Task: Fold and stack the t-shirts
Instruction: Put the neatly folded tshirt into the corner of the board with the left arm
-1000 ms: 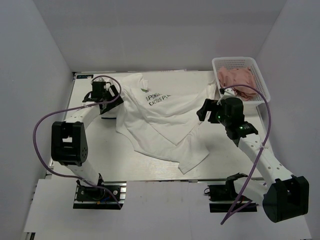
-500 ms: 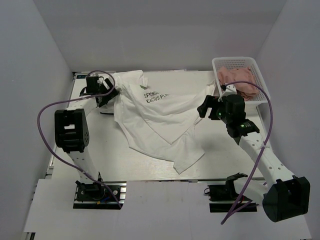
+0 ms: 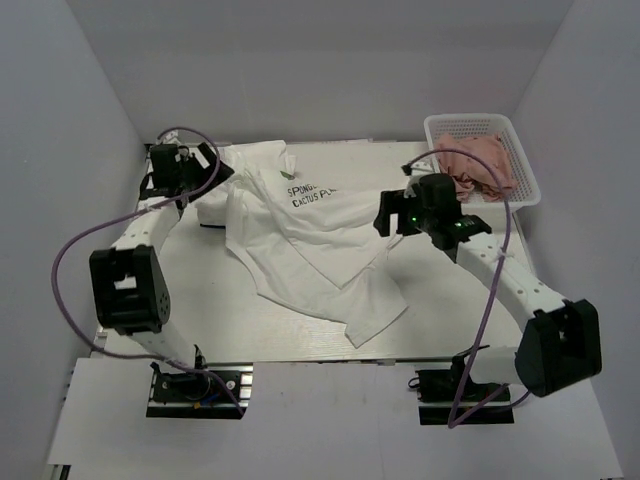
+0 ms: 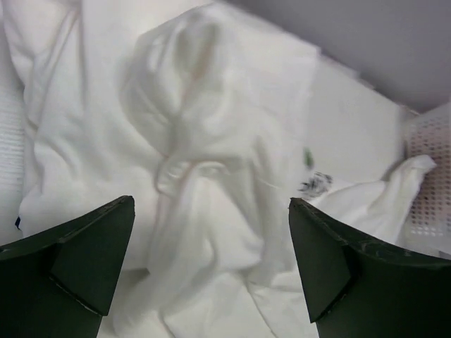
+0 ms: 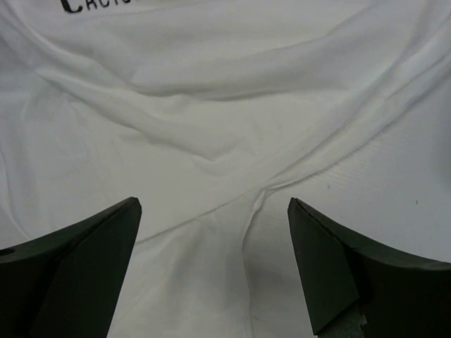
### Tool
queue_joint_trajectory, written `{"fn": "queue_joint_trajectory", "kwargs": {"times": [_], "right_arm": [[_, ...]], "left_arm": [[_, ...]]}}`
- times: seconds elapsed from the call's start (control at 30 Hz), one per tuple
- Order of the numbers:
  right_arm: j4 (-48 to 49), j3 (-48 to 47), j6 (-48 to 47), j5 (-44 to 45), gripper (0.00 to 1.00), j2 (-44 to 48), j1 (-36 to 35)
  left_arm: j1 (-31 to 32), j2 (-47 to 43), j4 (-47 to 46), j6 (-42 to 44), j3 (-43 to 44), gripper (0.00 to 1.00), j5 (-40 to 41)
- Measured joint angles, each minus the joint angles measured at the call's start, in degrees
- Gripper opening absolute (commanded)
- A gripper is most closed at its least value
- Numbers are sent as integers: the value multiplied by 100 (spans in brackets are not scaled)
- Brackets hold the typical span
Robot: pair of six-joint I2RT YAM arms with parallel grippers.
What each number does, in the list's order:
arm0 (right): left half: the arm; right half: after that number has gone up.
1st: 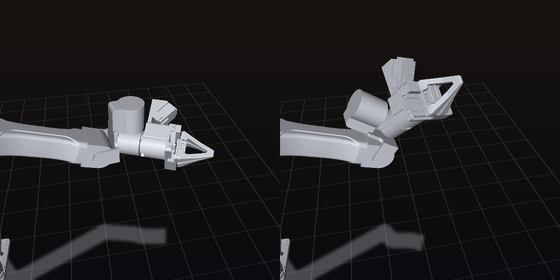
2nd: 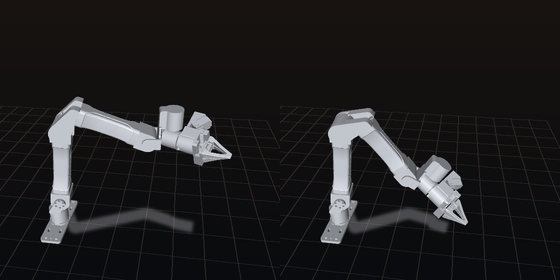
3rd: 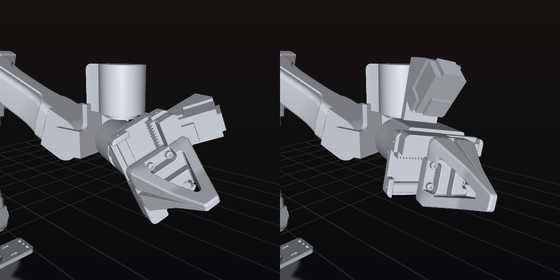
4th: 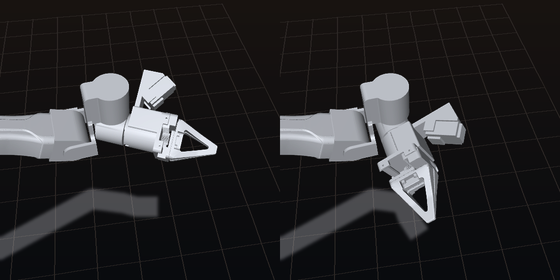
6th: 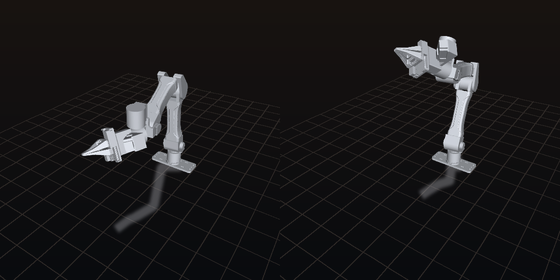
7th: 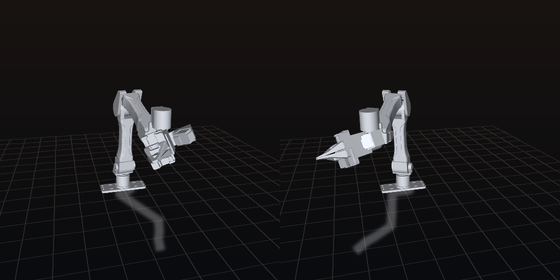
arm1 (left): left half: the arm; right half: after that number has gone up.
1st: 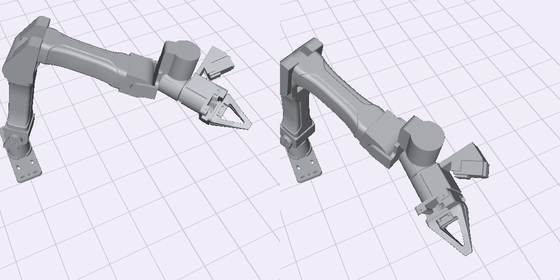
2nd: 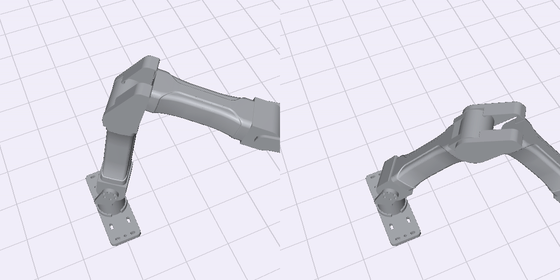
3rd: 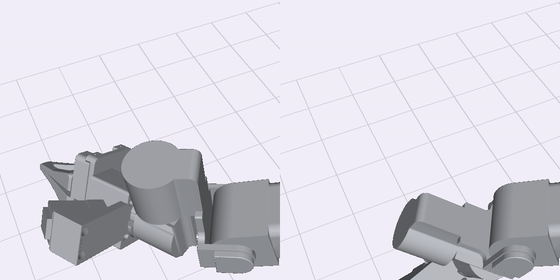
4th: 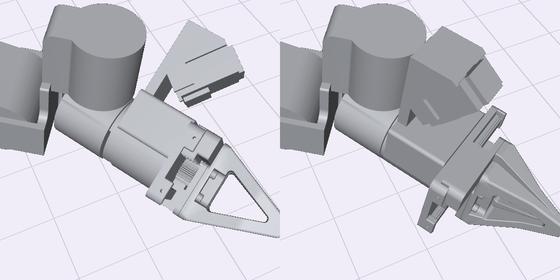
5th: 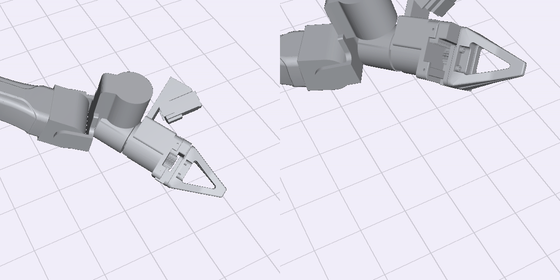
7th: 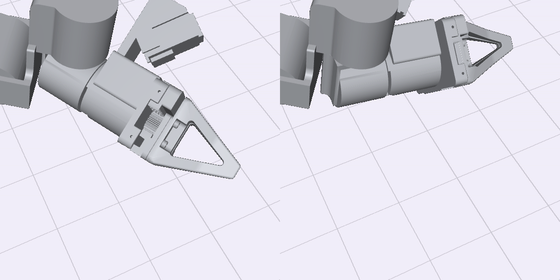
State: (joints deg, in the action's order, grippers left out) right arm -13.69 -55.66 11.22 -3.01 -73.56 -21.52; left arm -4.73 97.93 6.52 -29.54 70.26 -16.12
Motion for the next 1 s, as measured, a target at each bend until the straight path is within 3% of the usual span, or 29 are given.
{"fn": "queue_joint_trajectory", "kwargs": {"times": [0.23,0.4,0.57,0.97,1.0], "right_arm": [[-9,-1064,-997,46,90,-1652,-1152],[83,-2347,-1696,282,90,-3309,-1709],[57,-3228,-2000,352,90,-4328,-2024],[310,-3228,-2020,481,90,-4835,-2251],[310,-3176,-1996,490,87,-4883,-2251]], "left_arm": [[74,-2277,555,190,-367,100,476],[39,-3213,1189,188,-647,100,920],[31,-3362,1705,197,-739,100,1113],[-9,-3200,2026,210,-667,100,1119],[-9,-3200,2028,210,-667,100,1119]]}}
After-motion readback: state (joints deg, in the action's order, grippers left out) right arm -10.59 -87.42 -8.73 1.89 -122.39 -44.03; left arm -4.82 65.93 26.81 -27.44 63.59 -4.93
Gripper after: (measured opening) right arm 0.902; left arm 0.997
